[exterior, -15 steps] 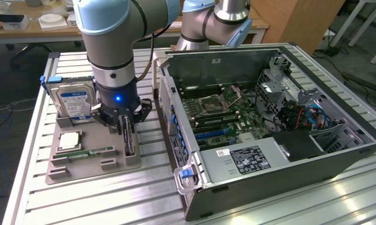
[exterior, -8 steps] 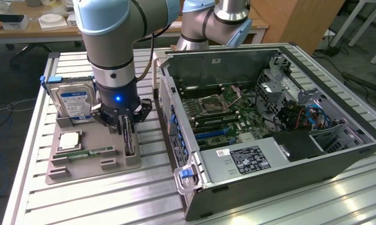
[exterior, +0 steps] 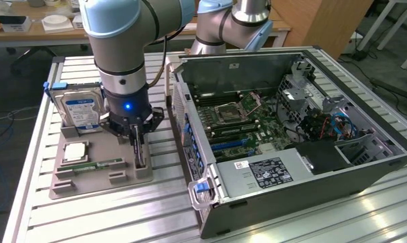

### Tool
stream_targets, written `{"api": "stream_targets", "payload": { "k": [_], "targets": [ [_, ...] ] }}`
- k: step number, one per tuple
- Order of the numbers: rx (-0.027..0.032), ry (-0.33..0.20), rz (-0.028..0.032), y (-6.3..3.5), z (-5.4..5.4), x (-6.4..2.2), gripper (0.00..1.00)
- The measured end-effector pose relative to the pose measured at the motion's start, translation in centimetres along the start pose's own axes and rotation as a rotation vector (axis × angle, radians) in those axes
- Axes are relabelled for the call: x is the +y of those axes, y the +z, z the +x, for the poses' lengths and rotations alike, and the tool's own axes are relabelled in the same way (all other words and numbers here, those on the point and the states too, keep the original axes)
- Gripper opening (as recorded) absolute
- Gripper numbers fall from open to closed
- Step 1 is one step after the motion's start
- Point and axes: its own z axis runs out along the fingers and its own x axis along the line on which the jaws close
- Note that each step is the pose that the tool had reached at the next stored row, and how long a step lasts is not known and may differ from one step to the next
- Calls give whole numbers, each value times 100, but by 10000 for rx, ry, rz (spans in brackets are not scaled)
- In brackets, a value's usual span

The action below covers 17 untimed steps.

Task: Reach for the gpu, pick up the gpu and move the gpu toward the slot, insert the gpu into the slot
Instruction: 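Pick up the gpu and move the gpu toward the slot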

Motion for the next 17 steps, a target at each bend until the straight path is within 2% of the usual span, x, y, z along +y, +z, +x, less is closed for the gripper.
{"api": "stream_targets", "payload": {
  "k": [17],
  "targets": [
    [1, -20, 0, 0, -1, 0, 29]
  ]
}}
